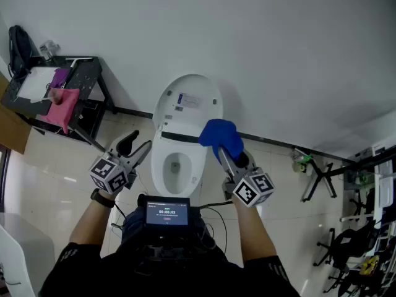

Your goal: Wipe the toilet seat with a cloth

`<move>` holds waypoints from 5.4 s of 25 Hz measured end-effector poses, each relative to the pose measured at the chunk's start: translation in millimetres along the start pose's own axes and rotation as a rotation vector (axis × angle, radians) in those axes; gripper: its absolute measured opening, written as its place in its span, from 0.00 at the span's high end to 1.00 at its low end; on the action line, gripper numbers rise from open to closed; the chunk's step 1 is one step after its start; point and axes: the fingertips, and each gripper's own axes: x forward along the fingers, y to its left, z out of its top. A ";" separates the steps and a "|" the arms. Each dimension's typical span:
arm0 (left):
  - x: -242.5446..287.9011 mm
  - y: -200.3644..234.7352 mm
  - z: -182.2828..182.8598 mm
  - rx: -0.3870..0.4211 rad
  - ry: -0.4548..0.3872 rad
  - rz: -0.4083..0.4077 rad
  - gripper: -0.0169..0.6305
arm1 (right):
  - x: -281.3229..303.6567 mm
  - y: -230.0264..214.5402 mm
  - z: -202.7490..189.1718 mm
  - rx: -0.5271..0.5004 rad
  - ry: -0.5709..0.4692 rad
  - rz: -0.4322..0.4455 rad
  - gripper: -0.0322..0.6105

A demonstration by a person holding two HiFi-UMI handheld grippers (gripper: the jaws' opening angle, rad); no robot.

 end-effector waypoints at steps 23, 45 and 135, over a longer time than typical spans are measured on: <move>-14.1 126.2 -83.0 -0.101 0.138 0.120 0.61 | 201.0 -49.1 -166.0 0.027 0.319 0.068 0.66; -60.1 219.0 -224.4 -0.235 0.307 0.260 0.61 | 345.4 -101.7 -555.5 -0.077 0.905 0.035 0.66; 107.4 -75.3 -45.6 0.126 0.146 -0.223 0.61 | 2.7 -36.9 -58.1 -0.221 0.151 -0.074 0.67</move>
